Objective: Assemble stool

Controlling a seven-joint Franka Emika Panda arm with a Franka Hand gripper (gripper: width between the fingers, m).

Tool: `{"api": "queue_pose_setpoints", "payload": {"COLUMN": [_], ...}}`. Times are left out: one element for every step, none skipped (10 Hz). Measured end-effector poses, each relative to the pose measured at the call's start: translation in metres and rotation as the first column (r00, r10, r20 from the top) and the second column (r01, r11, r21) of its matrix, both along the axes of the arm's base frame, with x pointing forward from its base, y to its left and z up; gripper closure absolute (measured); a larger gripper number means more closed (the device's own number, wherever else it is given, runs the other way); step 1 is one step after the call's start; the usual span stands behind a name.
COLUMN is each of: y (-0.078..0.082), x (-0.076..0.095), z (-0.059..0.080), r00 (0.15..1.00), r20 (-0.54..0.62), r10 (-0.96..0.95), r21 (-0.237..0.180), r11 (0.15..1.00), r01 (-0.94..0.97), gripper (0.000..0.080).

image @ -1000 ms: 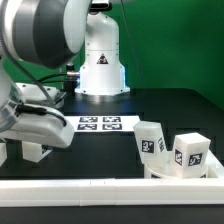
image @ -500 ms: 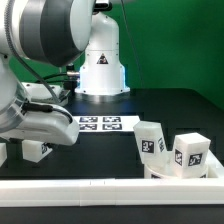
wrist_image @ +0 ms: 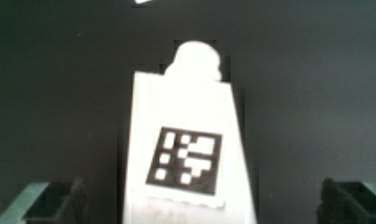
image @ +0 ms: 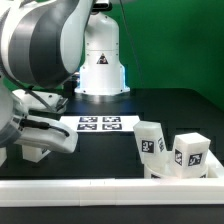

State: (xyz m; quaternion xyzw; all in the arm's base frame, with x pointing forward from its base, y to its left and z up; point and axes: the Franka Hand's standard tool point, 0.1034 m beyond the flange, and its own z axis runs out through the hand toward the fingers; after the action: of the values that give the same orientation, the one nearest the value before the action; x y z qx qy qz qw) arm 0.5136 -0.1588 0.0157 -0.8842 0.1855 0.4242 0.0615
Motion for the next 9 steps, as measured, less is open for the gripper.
{"api": "queue_pose_setpoints", "payload": {"y": [-0.0013,-0.001,0.0004,0.002,0.0033,0.0038,0.0031,0.002,0.001], "x": [0.0004,0.0003,-0.0008,-0.0017,-0.003,-0.0038,-0.0038,-0.0039,-0.0041], "z": [-0.0029,-0.0033,-0.0046,-0.0057,-0.008,-0.0105,-0.011,-0.0109,-0.0109], "r00": [1.0,1.0,1.0,1.0,1.0,0.999,0.999,0.999,0.999], "r20": [0.008,0.01,0.015,0.022,0.028,0.032,0.033,0.034,0.034], "r10": [0.0,0.0,0.001,0.001,0.002,0.003,0.002,0.001,-0.001], "r21": [-0.005,-0.006,-0.009,-0.012,-0.016,-0.02,-0.021,-0.021,-0.021], "r11": [1.0,1.0,1.0,1.0,1.0,1.0,1.0,1.0,1.0], "r01": [0.0,0.0,-0.001,-0.001,-0.001,-0.003,-0.002,0.0,0.002], "gripper": [0.015,0.015,0.015,0.015,0.0173,0.0173,0.0344,0.0474,0.0474]}}
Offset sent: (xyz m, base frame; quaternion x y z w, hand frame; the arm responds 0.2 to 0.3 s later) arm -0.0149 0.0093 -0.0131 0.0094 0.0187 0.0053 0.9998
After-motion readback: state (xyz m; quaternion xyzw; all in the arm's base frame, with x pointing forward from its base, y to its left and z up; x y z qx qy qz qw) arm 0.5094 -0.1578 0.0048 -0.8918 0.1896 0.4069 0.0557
